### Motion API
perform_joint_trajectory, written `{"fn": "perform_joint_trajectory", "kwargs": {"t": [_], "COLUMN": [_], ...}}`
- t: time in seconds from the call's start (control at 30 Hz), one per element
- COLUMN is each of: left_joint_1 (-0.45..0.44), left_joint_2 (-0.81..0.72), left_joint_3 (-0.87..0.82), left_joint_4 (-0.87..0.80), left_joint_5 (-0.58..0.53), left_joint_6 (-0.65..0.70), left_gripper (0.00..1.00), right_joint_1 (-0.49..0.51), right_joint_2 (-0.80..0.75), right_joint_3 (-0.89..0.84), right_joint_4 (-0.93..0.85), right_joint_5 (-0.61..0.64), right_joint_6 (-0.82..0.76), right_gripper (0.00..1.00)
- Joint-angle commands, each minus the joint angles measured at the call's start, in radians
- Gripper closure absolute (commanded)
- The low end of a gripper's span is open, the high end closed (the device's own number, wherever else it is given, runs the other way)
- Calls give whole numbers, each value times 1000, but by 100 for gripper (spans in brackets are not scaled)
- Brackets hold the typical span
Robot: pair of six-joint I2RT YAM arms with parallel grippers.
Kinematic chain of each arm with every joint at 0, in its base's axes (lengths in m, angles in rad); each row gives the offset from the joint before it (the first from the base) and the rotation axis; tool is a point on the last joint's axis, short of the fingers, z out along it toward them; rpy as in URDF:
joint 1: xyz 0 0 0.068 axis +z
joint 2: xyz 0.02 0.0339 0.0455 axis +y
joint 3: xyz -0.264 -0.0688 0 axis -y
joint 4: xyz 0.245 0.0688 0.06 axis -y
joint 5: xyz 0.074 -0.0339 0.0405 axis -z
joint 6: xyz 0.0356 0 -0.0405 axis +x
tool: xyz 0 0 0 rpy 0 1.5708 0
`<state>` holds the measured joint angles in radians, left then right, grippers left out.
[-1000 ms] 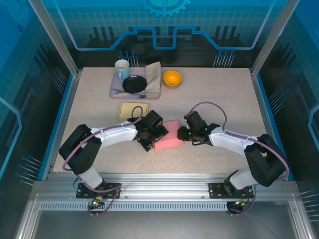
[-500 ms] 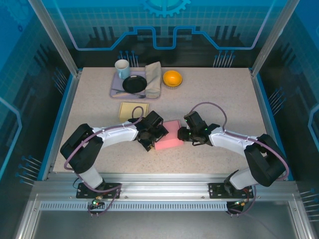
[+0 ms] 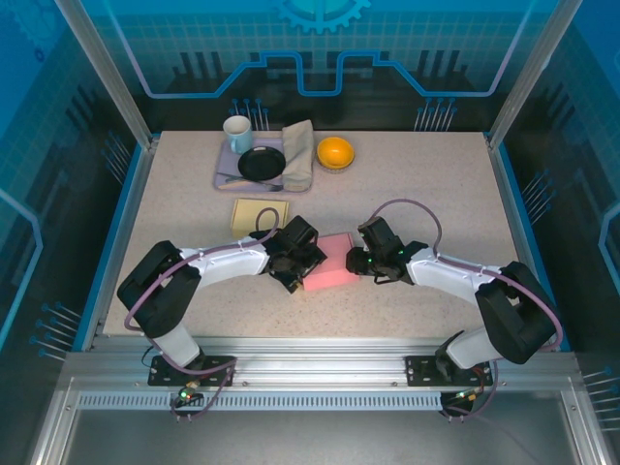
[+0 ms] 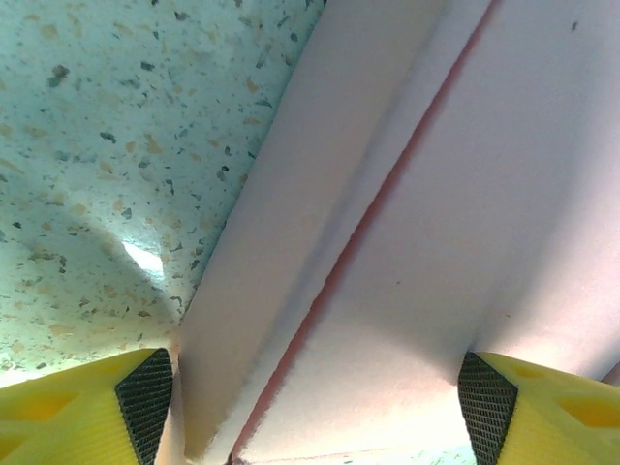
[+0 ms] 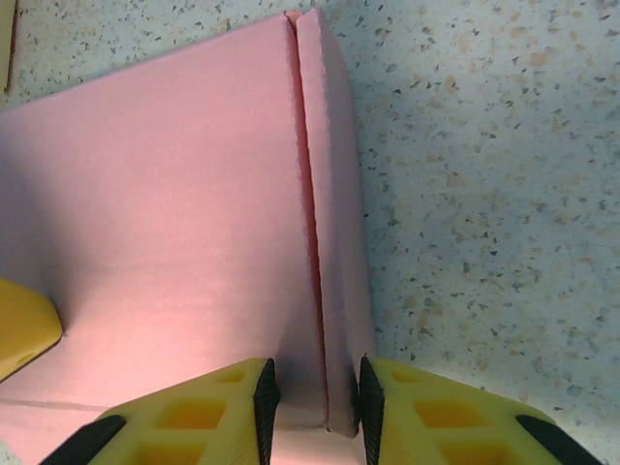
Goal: Fold the paper box
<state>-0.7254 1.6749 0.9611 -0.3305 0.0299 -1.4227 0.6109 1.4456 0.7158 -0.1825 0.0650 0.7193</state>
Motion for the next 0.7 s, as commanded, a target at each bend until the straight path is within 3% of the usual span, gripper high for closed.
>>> {"fn": "perform_joint_trajectory", "kwargs": {"t": [0.0,0.57,0.67], "left_joint_1": [-9,-18,-17], "left_joint_2": [-12,-8,1], "left_joint_3": [-4,16,11], "left_joint_4": [21,31,24], "left_joint_5": [1,12,2], "left_joint_6": [-34,-69,-64], "left_gripper": [21,22,27], "right_joint_1": [18,26,28], "right_joint_2": [-14,0,1], "right_joint_3": [-20,-29,-29], "right_joint_4": [-5,18,18], "right_joint_5": [4,1,-1], "right_joint_6": [18,29,29], "right_gripper": [69,70,70]}}
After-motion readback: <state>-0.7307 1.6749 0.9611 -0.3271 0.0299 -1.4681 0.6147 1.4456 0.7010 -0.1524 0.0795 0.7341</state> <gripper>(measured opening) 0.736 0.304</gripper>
